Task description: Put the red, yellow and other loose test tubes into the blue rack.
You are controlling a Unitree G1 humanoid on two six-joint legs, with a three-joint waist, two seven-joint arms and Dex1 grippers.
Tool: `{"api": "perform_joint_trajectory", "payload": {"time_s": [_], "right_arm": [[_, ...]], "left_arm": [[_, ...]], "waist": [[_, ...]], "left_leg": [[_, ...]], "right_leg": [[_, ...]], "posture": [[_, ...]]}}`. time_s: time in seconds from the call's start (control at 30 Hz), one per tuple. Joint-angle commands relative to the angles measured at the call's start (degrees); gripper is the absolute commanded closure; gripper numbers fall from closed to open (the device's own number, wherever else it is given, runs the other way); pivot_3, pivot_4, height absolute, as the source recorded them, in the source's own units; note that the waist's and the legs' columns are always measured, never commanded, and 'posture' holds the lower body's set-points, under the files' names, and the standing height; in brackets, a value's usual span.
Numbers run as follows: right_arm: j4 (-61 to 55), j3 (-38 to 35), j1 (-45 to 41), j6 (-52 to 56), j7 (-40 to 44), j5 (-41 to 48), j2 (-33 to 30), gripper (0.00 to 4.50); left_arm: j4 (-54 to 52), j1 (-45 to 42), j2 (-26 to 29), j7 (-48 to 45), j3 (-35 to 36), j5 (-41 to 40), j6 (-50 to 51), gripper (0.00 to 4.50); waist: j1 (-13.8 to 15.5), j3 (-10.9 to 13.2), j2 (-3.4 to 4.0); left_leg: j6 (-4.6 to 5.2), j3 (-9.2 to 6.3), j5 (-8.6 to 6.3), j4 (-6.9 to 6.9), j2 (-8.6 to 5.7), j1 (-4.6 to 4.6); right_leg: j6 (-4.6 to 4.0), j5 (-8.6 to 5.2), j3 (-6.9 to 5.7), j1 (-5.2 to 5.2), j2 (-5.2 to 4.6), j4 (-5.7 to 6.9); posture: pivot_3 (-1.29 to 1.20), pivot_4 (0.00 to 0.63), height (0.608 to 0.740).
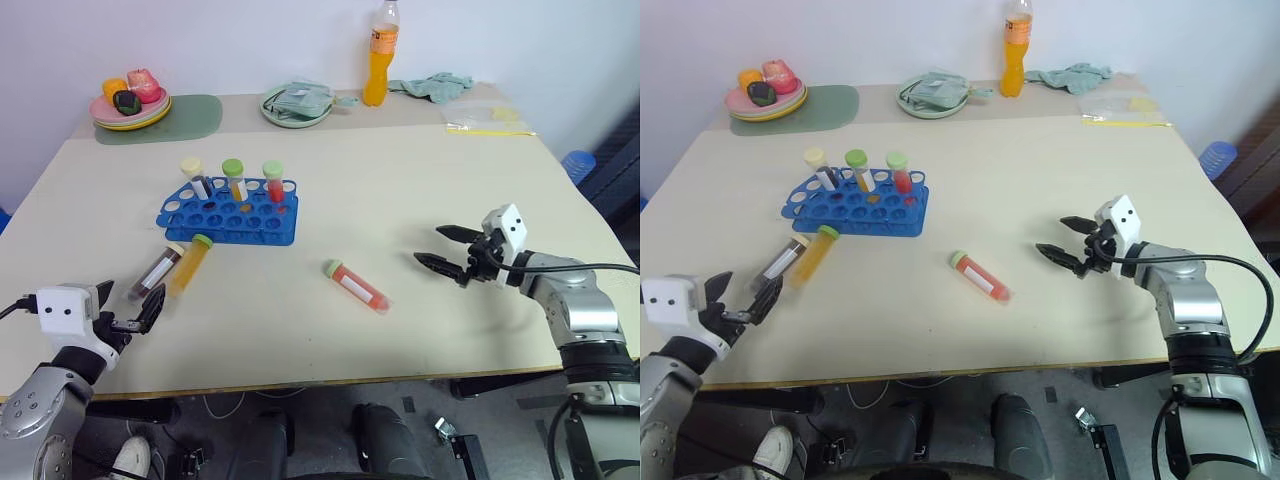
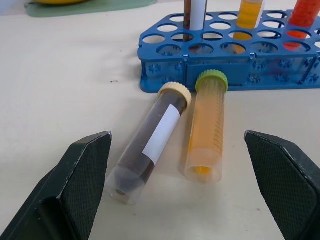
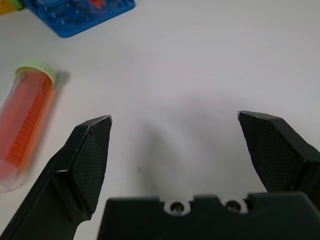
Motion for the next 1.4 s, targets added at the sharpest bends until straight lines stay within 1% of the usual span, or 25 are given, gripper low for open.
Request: {"api": "perform_joint_trajectory", "payload": {"time_s": [0.03,0.43,0.6,0.77,0.83,0.93,1.0,1.03,1.1,1.17,1.27,1.33,1.4], "right_arm": [[-0.8,-0.3,-0.9,-0.7,0.0,0.2,0.3,0.0],[-1.8,0.0,-0.2,0.7,-1.0,-0.2,0.3,0.0],[-5.3,-0.3,-1.7,5.6,-2.2,0.8,-0.1,0.0],[-13.2,-0.7,-2.2,12.9,-3.1,3.2,-0.9,0.0],[-17.1,0.1,-3.1,17.8,-3.5,4.8,-1.1,0.0],[-24.0,3.2,-5.0,27.0,-4.5,6.8,-1.1,0.0],[-30.8,9.1,-6.8,34.1,-4.1,6.6,-2.8,0.0],[-32.8,11.4,-8.7,39.9,-5.4,7.2,-2.7,0.0],[-32.1,14.5,-15.8,56.6,-12.9,6.6,2.0,0.0],[-31.8,16.4,-20.3,67.1,-18.1,5.3,5.6,0.0],[-31.9,19.6,-24.6,74.8,-21.6,5.3,6.8,0.0],[-29.4,21.3,-27.4,76.4,-23.1,7.0,6.7,0.0],[-25.4,23.1,-30.4,76.6,-24.7,9.9,6.7,0.0]], "left_arm": [[-1.0,0.5,0.1,-0.2,0.9,0.0,-1.4,0.13],[-1.1,-0.7,0.3,-0.4,-0.5,0.1,-1.4,0.13],[-1.8,-3.3,0.5,-1.1,-3.4,-0.1,-1.0,0.13],[-3.2,-5.7,2.2,-4.7,-8.2,-1.6,0.4,0.13],[-3.5,-5.8,4.0,-7.2,-11.2,-0.8,0.6,0.13],[-4.4,-5.2,6.7,-11.3,-16.4,-0.1,0.9,0.13],[-4.6,-5.5,7.4,-13.1,-20.8,0.4,0.6,0.13],[-4.5,-5.7,7.4,-13.6,-22.5,0.7,0.5,0.13],[-3.4,-6.4,7.0,-13.9,-25.7,1.9,0.1,0.13],[-1.7,-7.1,6.6,-14.4,-27.2,2.5,-0.8,0.13],[-0.2,-8.1,6.7,-15.7,-28.9,3.1,-1.6,0.13],[0.6,-9.0,6.4,-16.7,-30.0,3.1,-1.9,0.13],[1.6,-9.5,6.2,-17.4,-31.2,3.9,-2.7,0.13]], "waist": [[0.0,0.0,0.0],[0.0,0.0,0.0],[0.0,0.0,0.0],[0.0,0.0,0.0],[0.0,0.0,0.01],[-0.1,0.0,0.02],[-0.1,0.0,0.08],[-0.1,0.1,0.1],[-0.4,0.1,0.09],[-0.2,0.1,0.12],[0.5,0.1,0.14],[0.4,0.1,0.16],[0.1,0.1,0.16]], "left_leg": [[0.0,0.0,0.0,0.0,0.0,0.0],[0.0,0.0,0.0,0.01,0.0,0.01],[0.0,0.0,0.0,0.03,-0.01,0.01],[0.0,-0.01,0.0,0.02,-0.01,0.0],[0.0,-0.01,0.0,0.02,0.0,0.01],[0.0,0.0,0.0,0.01,0.0,0.01],[0.0,-0.02,0.0,0.01,0.01,0.0],[0.01,-0.01,0.0,0.0,0.01,0.0],[0.01,-0.12,0.0,0.01,0.02,-0.01],[0.01,-0.16,0.0,0.01,0.05,0.0],[0.0,-0.43,0.0,0.01,0.05,-0.15],[-0.01,-0.64,0.01,0.08,-0.04,-0.55],[-0.06,-0.61,0.06,0.18,-0.22,-1.06]], "right_leg": [[0.0,0.0,0.0,0.0,0.0,0.0],[0.0,0.0,0.0,0.0,0.0,0.01],[0.01,0.01,0.0,0.01,0.0,0.02],[0.02,0.01,0.01,0.0,0.02,0.03],[0.01,0.01,0.0,-0.01,0.03,0.04],[0.0,0.01,0.02,-0.01,0.03,0.04],[0.0,0.0,0.01,-0.02,0.03,0.04],[-0.01,0.0,0.01,-0.03,0.01,0.04],[-0.01,0.0,0.02,-0.05,0.01,0.05],[-0.11,0.06,0.07,-0.12,0.02,0.1],[-0.14,0.06,-0.1,-0.19,0.0,0.12],[-0.14,0.07,-0.29,-0.44,-0.19,0.13],[-0.08,0.12,-0.3,-0.94,-0.36,0.22]], "posture": [[0.0,0.15,0.74],[0.0,0.15,0.74],[0.0,0.15,0.74],[0.0,0.15,0.74],[0.0,0.15,0.74],[0.0,0.15,0.74],[0.0,0.15,0.74],[0.0,0.15,0.74],[0.0,0.15,0.74],[0.0,0.15,0.74],[0.0,0.15,0.74],[0.0,0.15,0.74],[0.0,0.15,0.74]]}}
